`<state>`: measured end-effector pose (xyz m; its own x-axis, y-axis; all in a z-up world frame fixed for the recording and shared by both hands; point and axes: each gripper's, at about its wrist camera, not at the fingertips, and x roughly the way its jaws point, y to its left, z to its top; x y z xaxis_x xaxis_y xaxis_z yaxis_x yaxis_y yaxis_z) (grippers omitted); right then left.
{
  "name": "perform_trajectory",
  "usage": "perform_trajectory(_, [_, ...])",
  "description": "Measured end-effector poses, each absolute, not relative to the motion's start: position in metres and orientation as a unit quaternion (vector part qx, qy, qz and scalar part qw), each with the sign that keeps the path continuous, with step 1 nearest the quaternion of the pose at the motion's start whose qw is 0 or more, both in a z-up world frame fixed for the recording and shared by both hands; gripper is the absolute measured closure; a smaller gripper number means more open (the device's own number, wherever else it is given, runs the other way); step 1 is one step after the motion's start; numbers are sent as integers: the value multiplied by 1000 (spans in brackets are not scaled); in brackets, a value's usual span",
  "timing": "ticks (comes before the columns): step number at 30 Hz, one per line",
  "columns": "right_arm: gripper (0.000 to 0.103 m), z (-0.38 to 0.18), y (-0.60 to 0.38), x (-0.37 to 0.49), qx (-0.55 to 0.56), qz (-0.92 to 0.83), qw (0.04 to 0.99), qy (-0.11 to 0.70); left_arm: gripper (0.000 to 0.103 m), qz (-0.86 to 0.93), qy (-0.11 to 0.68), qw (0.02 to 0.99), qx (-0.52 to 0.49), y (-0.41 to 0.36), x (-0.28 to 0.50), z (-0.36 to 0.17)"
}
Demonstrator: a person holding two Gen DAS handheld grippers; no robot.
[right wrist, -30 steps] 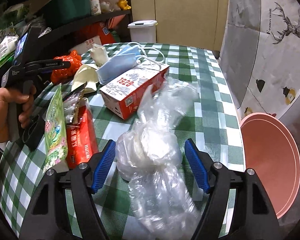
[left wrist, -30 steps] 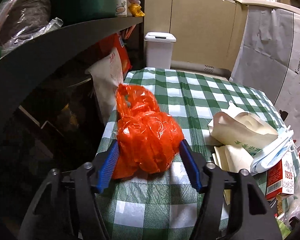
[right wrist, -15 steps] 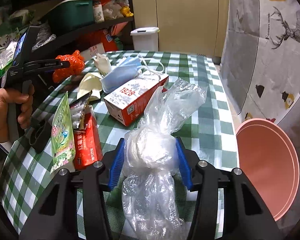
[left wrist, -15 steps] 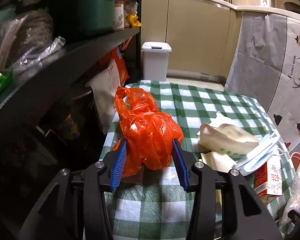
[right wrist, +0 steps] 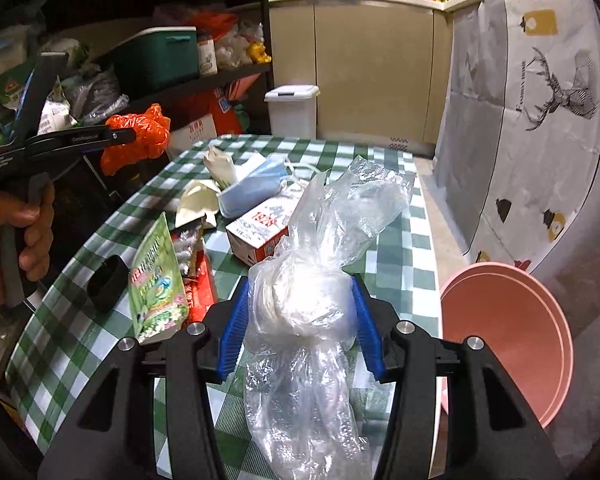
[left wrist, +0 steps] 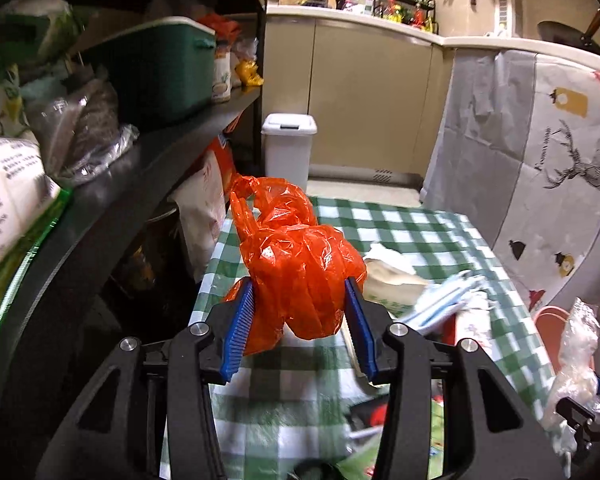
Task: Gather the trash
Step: 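Carry the orange bag with the left tool over the pink bucket while the right tool carries the clear bag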
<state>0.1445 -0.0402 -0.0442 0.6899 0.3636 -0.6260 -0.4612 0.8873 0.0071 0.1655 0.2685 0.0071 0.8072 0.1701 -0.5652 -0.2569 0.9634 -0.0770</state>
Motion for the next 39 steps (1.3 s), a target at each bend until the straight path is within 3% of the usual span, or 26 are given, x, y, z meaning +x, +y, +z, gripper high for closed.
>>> perform_trajectory(19, [54,7,-90,108,-39,189,943,272,59,57,262,961,-70,167,86,41])
perform_trajectory(39, [54,28,-138,106,-29,133,959,250,59,5,257,965,-58,103,73,42])
